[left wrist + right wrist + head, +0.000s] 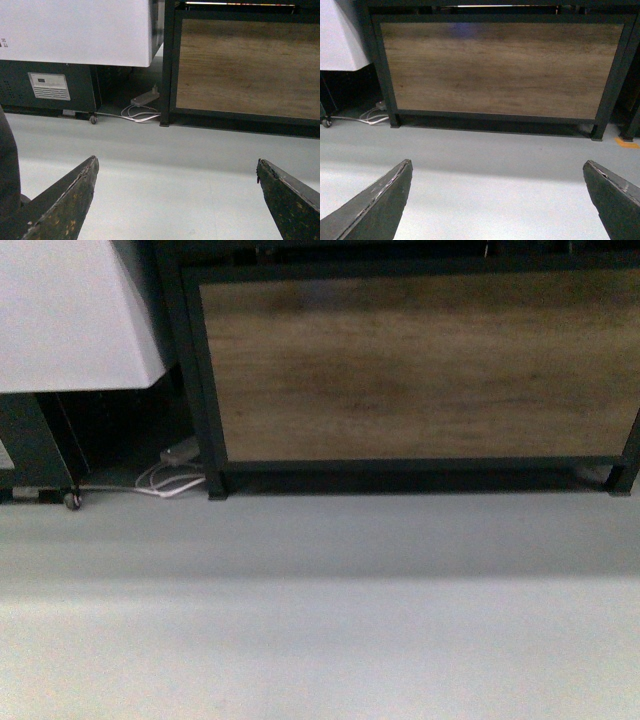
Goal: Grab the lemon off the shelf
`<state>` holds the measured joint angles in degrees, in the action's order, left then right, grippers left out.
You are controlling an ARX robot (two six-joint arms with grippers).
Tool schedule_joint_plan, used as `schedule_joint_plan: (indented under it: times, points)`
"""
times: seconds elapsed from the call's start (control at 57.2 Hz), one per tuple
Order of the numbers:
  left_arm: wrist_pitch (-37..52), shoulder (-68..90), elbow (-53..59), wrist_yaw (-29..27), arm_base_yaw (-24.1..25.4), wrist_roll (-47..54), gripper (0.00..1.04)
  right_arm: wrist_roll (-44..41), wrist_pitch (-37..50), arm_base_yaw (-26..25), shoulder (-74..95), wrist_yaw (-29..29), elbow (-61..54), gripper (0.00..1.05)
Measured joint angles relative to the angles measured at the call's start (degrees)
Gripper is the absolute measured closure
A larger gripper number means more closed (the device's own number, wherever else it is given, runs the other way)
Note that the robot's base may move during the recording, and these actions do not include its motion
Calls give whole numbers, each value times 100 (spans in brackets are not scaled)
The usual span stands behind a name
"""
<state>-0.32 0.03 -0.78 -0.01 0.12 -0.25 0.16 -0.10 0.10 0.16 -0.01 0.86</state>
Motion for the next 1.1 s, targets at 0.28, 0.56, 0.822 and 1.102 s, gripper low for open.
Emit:
schedule_joint_plan:
  times: [0.28, 0.56, 0.822, 1.102]
  points:
    - [0, 0, 2, 0, -2, 0, 8, -2, 0, 0, 0, 0, 0, 2]
    - [0, 0, 2, 0, 0, 0, 8, 0, 0, 0, 0, 0, 0, 2]
    - [0, 0, 2, 0, -2, 0, 8, -2, 0, 0, 0, 0, 0, 2]
    - [0, 0, 2, 0, 0, 0, 8, -2, 0, 0, 0, 0, 0, 2]
